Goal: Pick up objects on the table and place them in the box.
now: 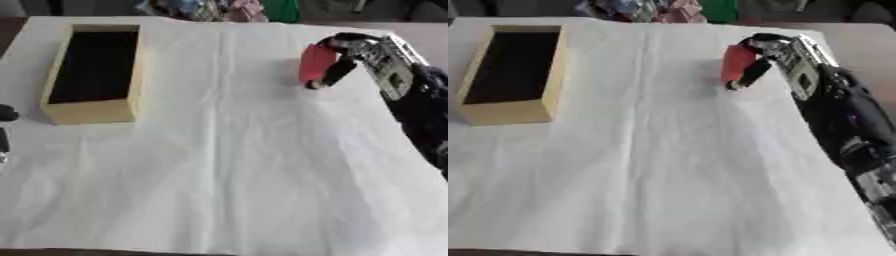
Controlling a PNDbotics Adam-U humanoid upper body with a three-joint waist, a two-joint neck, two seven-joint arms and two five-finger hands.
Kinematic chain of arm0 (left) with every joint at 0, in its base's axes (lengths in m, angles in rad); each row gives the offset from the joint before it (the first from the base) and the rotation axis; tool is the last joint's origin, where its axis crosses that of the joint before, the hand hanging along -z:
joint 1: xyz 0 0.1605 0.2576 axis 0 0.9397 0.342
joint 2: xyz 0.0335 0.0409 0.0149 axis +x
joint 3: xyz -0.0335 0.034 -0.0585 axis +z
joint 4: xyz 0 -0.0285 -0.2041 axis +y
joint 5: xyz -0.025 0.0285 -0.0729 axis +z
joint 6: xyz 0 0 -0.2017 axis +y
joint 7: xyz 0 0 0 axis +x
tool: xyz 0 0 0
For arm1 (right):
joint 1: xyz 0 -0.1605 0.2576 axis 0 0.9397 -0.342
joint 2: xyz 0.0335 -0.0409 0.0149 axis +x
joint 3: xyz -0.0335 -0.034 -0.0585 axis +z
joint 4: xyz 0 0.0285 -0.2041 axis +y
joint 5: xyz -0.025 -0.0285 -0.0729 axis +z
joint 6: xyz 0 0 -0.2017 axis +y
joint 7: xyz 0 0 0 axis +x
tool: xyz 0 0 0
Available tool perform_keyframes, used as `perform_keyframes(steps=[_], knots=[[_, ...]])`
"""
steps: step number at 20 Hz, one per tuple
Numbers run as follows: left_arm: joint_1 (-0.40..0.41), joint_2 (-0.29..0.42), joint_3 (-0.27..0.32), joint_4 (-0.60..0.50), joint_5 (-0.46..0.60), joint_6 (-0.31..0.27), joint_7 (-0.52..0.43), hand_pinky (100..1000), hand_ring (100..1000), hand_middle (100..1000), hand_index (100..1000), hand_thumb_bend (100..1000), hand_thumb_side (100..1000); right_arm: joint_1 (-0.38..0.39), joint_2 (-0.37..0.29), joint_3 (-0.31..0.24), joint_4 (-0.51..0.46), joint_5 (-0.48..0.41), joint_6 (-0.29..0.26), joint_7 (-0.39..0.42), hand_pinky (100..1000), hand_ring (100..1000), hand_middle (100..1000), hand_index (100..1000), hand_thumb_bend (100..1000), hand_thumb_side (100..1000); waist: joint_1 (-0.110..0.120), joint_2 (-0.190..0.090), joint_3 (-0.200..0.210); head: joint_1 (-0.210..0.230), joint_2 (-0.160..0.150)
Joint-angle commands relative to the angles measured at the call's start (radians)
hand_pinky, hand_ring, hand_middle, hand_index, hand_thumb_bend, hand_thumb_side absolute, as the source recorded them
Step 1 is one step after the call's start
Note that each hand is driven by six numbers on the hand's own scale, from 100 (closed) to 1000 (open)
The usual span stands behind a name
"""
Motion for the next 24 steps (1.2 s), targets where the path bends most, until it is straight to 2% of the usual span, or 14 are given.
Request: perform_keyframes(steps=[1,3,6,9,14,24], knots=[[-0.011,0.012,0.004,-0.016,0.002,-0.002,-0.002,1000,766,683,805,100,163,-0.017,-0.025,-0.005,-0.029,0.020,-0.003,-0.026,821,1000,737,842,399,100,0.001,-0.020,0.000,-0.001,-0.009],[-0.011,0.012,0.004,-0.016,0.002,-0.002,-0.001,1000,766,683,805,100,162,-0.018,-0.028,-0.006,-0.040,0.030,-0.005,-0.049,810,975,642,793,373,100,0.000,-0.021,0.001,-0.001,-0.009],[-0.012,0.013,0.004,-0.016,0.003,-0.002,-0.001,1000,767,683,805,100,162,-0.021,-0.031,-0.007,-0.076,0.050,-0.013,-0.104,805,962,610,777,351,100,-0.001,-0.022,0.000,0.000,-0.009],[-0.011,0.014,0.004,-0.016,0.004,-0.001,-0.002,1000,768,683,805,100,162,-0.029,-0.034,-0.002,-0.128,0.056,-0.029,-0.139,803,956,605,774,339,100,-0.003,-0.024,0.000,0.000,-0.008],[-0.013,0.015,0.002,-0.016,0.006,-0.001,-0.003,1000,769,683,805,100,160,-0.064,-0.016,0.025,-0.208,0.058,-0.056,-0.139,805,948,613,778,334,100,-0.004,-0.027,0.003,-0.001,-0.008],[-0.026,0.015,-0.008,-0.020,0.014,-0.003,-0.011,1000,772,684,805,100,153,-0.181,0.112,0.095,-0.258,0.070,-0.121,-0.101,807,946,613,781,306,100,-0.004,-0.026,0.033,-0.014,-0.011]])
